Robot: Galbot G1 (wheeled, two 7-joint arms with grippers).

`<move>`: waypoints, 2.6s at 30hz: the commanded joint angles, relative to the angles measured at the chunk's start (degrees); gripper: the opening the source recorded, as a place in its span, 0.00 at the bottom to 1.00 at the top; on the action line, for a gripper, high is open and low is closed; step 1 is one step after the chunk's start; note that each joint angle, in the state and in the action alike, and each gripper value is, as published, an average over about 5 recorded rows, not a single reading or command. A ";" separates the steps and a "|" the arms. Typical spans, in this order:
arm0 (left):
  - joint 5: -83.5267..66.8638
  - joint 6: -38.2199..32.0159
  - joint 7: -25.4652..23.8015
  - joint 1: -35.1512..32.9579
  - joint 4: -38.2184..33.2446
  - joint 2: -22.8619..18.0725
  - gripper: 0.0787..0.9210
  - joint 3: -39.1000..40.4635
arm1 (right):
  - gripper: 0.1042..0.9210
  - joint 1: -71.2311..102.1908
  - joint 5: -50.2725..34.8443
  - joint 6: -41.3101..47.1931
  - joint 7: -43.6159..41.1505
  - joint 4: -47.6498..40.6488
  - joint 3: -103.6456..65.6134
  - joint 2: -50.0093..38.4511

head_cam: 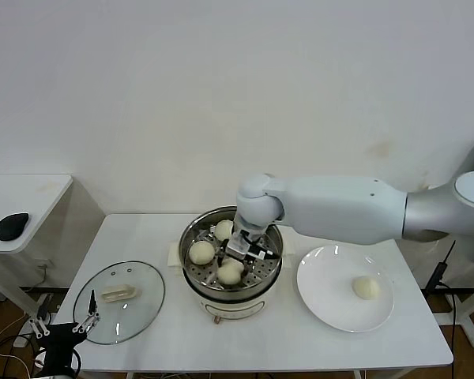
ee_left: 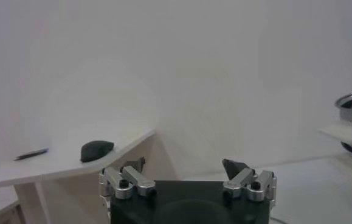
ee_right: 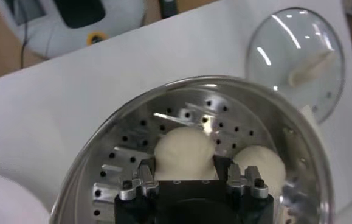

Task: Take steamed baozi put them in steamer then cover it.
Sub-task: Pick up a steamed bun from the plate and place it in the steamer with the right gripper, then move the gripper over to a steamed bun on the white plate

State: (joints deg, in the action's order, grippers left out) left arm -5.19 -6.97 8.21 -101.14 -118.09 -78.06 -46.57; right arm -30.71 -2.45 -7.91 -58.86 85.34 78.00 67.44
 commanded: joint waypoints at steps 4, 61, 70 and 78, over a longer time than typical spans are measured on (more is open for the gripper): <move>0.43 0.12 0.02 0.17 -0.17 0.24 0.88 0.29 | 0.79 -1.44 0.04 -1.47 1.28 0.54 -2.09 -2.27; 1.23 0.62 -0.15 -0.10 1.04 2.05 0.88 0.32 | 0.88 41.96 13.96 22.37 1.69 -6.74 -36.41 -37.85; 1.24 0.53 -0.13 -0.11 0.97 1.76 0.88 0.25 | 0.88 42.10 14.26 22.51 3.33 -9.89 -37.43 -34.35; 1.22 0.41 -0.11 -0.26 1.04 1.67 0.88 0.22 | 0.85 42.15 15.60 23.41 2.70 -10.45 -37.85 -33.90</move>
State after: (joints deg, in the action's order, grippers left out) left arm -3.95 -6.50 8.09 -101.33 -117.12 -76.35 -46.35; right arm 9.90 12.02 15.09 -56.27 76.83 41.64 32.05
